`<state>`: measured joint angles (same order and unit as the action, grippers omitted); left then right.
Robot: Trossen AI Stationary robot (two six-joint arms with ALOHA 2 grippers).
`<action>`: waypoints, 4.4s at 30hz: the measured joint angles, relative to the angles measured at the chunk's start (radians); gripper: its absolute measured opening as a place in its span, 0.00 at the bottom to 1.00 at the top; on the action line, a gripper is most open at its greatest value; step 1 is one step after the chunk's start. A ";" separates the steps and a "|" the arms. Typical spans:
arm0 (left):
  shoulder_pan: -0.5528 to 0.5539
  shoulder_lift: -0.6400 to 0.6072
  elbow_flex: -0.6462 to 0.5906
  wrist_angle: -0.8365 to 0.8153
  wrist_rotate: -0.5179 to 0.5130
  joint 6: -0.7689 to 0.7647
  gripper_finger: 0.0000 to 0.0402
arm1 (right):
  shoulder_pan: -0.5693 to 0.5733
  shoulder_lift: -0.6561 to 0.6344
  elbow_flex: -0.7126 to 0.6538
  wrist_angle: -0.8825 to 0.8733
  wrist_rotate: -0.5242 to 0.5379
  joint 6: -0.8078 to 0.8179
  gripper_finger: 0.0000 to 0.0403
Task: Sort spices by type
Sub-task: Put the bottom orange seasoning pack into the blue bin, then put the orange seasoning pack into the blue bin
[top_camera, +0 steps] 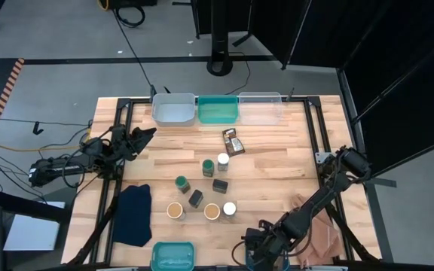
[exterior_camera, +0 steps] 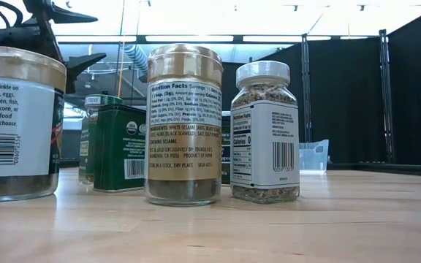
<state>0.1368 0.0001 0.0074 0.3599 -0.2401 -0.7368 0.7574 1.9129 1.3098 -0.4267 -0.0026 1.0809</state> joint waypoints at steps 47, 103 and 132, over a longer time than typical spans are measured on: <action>0.000 0.000 0.000 0.000 0.001 0.000 0.82 | -0.092 -0.017 0.000 -0.054 -0.183 -0.022 0.58; 0.000 0.000 0.000 0.001 0.000 -0.008 0.82 | -1.050 -0.039 -0.001 -0.252 0.156 -0.395 0.89; 0.000 0.000 0.000 -0.026 -0.021 -0.008 0.82 | -1.054 0.119 0.000 -0.143 0.162 -0.260 0.31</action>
<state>0.1370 0.0002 0.0074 0.3340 -0.2607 -0.7452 -0.2968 2.0320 1.3102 -0.5699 0.1597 0.8207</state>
